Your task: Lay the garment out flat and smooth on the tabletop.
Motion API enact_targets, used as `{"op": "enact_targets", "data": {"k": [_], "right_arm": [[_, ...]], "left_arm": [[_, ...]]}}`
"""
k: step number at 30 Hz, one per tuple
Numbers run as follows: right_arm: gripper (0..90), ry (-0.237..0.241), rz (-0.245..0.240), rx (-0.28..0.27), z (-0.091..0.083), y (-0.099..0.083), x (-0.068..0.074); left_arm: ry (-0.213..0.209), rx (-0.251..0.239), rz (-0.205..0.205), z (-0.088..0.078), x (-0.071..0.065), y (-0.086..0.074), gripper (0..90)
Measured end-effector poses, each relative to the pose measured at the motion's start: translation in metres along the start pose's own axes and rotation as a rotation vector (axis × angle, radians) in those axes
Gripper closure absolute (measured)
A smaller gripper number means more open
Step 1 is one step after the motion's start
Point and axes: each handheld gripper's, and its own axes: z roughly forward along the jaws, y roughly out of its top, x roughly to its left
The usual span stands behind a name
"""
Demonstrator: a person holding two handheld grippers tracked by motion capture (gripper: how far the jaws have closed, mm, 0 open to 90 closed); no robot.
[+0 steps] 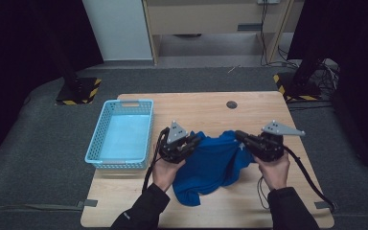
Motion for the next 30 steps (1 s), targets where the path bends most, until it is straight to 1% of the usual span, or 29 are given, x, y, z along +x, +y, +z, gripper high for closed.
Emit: {"op": "enact_targets", "data": {"k": [1, 2, 3, 5, 6, 7, 8, 9, 10, 11, 12, 13, 14, 15, 17, 18, 19, 20, 21, 22, 23, 24, 26, 27, 28, 29, 30], "right_arm": [[87.3, 0.0, 0.0, 0.0, 0.0, 0.0, 0.0], [87.2, -0.036, 0.0, -0.031, 0.005, 0.013, -0.002], [87.2, -0.036, 0.0, -0.031, 0.005, 0.013, -0.002], [87.2, -0.082, -0.004, -0.054, 0.014, 0.024, -0.006], [87.0, -0.128, 0.002, -0.076, 0.025, 0.034, -0.01], [87.0, -0.128, 0.002, -0.076, 0.025, 0.034, -0.01], [86.6, -0.151, 0.01, -0.085, 0.032, 0.038, -0.014], [79.2, -0.227, 0.027, -0.085, 0.046, 0.043, -0.022], [69.7, -0.274, 0.04, -0.069, 0.054, 0.044, -0.027], [62.5, -0.326, 0.051, -0.042, 0.06, 0.043, -0.033], [59.3, -0.368, 0.051, -0.013, 0.064, 0.04, -0.039], [59.3, -0.368, 0.051, -0.013, 0.064, 0.04, -0.039], [51.5, -0.388, 0.058, 0.012, 0.065, 0.031, -0.047], [51.5, -0.388, 0.058, 0.012, 0.065, 0.031, -0.047], [46.5, -0.37, 0.065, 0.022, 0.063, 0.02, -0.053], [42.0, -0.374, 0.069, 0.04, 0.06, 0.008, -0.058], [40.0, -0.37, 0.073, 0.048, 0.059, 0.001, -0.06], [37.6, -0.366, 0.076, 0.055, 0.057, -0.005, -0.061], [35.7, -0.359, 0.078, 0.063, 0.056, -0.011, -0.062], [33.4, -0.353, 0.071, 0.072, 0.055, -0.018, -0.062], [33.4, -0.353, 0.071, 0.072, 0.055, -0.018, -0.062], [29.4, -0.345, 0.058, 0.093, 0.052, -0.031, -0.06], [27.5, -0.335, 0.05, 0.114, 0.051, -0.046, -0.056], [27.5, -0.335, 0.05, 0.114, 0.051, -0.046, -0.056], [25.1, -0.33, 0.038, 0.144, 0.051, -0.06, -0.052], [25.1, -0.33, 0.038, 0.144, 0.051, -0.06, -0.052], [23.8, -0.326, 0.015, 0.178, 0.052, -0.073, -0.047]], "left_arm": [[0.02, -0.006, 0.017, 0.002, 0.001, 0.008, 79.0], [0.043, -0.011, 0.035, 0.004, 0.003, 0.015, 79.0], [0.064, -0.014, 0.049, 0.006, 0.004, 0.022, 79.0], [0.108, -0.033, 0.076, 0.012, 0.008, 0.036, 78.9], [0.161, -0.045, 0.114, 0.021, 0.012, 0.046, 78.4], [0.161, -0.045, 0.114, 0.021, 0.012, 0.046, 77.6], [0.181, -0.046, 0.119, 0.028, 0.017, 0.049, 77.6], [0.213, -0.041, 0.121, 0.036, 0.022, 0.051, 68.5], [0.259, -0.005, 0.086, 0.052, 0.035, 0.047, 63.6], [0.259, -0.005, 0.086, 0.052, 0.035, 0.047, 58.2], [0.275, 0.022, 0.06, 0.058, 0.04, 0.044, 54.9], [0.277, 0.042, 0.034, 0.06, 0.045, 0.039, 54.9], [0.262, 0.032, 0.01, 0.06, 0.051, 0.026, 52.9], [0.262, 0.032, 0.01, 0.06, 0.051, 0.026, 51.1], [0.259, 0.048, 0.004, 0.059, 0.054, 0.014, 50.4], [0.254, 0.061, -0.023, 0.057, 0.055, 0.002, 45.4], [0.254, 0.061, -0.023, 0.057, 0.055, 0.002, 44.1], [0.243, 0.072, -0.031, 0.054, 0.052, -0.008, 42.3], [0.238, 0.075, -0.038, 0.053, 0.05, -0.013, 39.5], [0.238, 0.075, -0.038, 0.053, 0.05, -0.013, 37.4], [0.233, 0.076, -0.043, 0.051, 0.048, -0.018, 37.4], [0.23, 0.082, -0.037, 0.049, 0.045, -0.023, 31.3], [0.235, 0.104, -0.028, 0.046, 0.039, -0.035, 25.9], [0.237, 0.111, -0.022, 0.044, 0.036, -0.041, 25.9], [0.24, 0.121, -0.023, 0.042, 0.034, -0.047, 20.6], [0.238, 0.131, -0.032, 0.041, 0.032, -0.053, 20.6], [0.232, 0.142, -0.045, 0.039, 0.031, -0.059, 18.8]]}}
